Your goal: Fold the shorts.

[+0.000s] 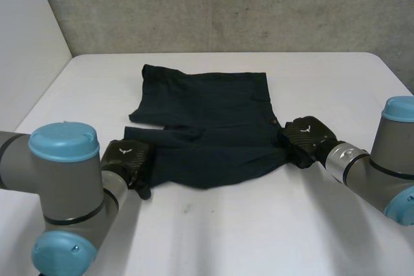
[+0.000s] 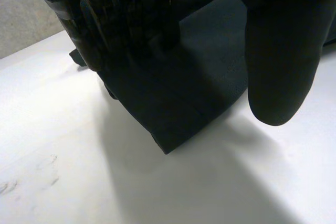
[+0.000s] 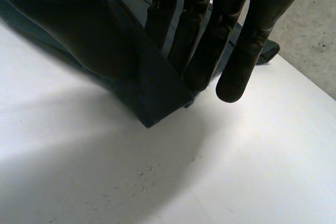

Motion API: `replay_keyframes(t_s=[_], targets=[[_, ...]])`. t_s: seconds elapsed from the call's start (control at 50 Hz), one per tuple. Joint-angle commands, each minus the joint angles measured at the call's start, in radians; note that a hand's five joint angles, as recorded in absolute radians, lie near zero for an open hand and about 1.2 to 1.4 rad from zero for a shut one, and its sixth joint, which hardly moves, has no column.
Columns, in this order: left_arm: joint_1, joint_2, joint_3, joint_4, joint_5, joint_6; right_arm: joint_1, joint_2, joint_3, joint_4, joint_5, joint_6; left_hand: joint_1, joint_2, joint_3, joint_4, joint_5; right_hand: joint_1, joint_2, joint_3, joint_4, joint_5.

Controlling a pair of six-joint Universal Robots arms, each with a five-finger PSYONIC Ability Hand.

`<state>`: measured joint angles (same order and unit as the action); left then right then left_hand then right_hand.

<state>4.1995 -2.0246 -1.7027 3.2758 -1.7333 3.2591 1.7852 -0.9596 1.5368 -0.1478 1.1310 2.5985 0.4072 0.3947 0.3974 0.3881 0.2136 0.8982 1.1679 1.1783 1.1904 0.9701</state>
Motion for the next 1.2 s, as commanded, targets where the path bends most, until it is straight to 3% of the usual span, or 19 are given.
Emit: replay_keyframes(t_s=[0.02,0.42,0.5,0.54,0.68,0.8,0.92,1.04,1.2], targets=[[0.002,-0.057,0.041,0.002,0.0,0.022,0.003,-0.002,0.002,0.002,0.006,0.005,0.1,0.112,0.11,0.119,0.119,0.498,0.228,0.218,0.206,0.252],[0.031,-0.143,0.117,0.108,0.001,0.122,0.019,-0.011,0.006,0.01,0.013,0.005,0.487,0.5,0.497,0.507,0.506,0.498,0.228,0.218,0.206,0.252],[0.033,-0.157,0.129,0.107,0.006,0.123,0.019,-0.019,0.006,0.01,0.013,0.006,0.675,0.687,0.685,0.694,0.694,0.498,0.228,0.218,0.206,0.252],[0.039,-0.158,0.129,0.107,0.008,0.125,0.019,-0.022,0.006,0.011,0.015,0.006,0.962,0.974,0.972,0.981,0.981,0.498,0.228,0.218,0.206,0.252],[0.057,-0.083,0.11,0.078,0.012,0.155,0.023,-0.068,0.011,0.057,0.024,0.005,0.989,1.002,0.999,1.008,1.008,0.498,0.228,0.218,0.206,0.252],[0.09,0.122,0.043,-0.063,0.055,0.168,0.043,-0.16,0.014,0.188,0.049,-0.017,0.989,1.002,0.999,1.008,1.008,0.498,0.228,0.218,0.206,0.252],[0.086,0.34,-0.028,-0.315,0.132,0.171,0.057,-0.264,0.026,0.33,0.107,-0.075,0.989,1.002,0.999,1.008,1.008,0.498,0.228,0.218,0.206,0.252],[0.08,0.498,-0.127,-0.542,0.169,0.172,0.057,-0.382,0.101,0.5,0.164,-0.257,0.989,1.002,0.999,1.008,1.008,0.498,0.228,0.218,0.206,0.252],[0.01,0.61,-0.238,-0.746,0.239,0.169,0.042,-0.528,0.266,0.754,0.168,-0.468,0.989,1.002,0.999,1.008,1.008,0.498,0.228,0.218,0.206,0.252]])
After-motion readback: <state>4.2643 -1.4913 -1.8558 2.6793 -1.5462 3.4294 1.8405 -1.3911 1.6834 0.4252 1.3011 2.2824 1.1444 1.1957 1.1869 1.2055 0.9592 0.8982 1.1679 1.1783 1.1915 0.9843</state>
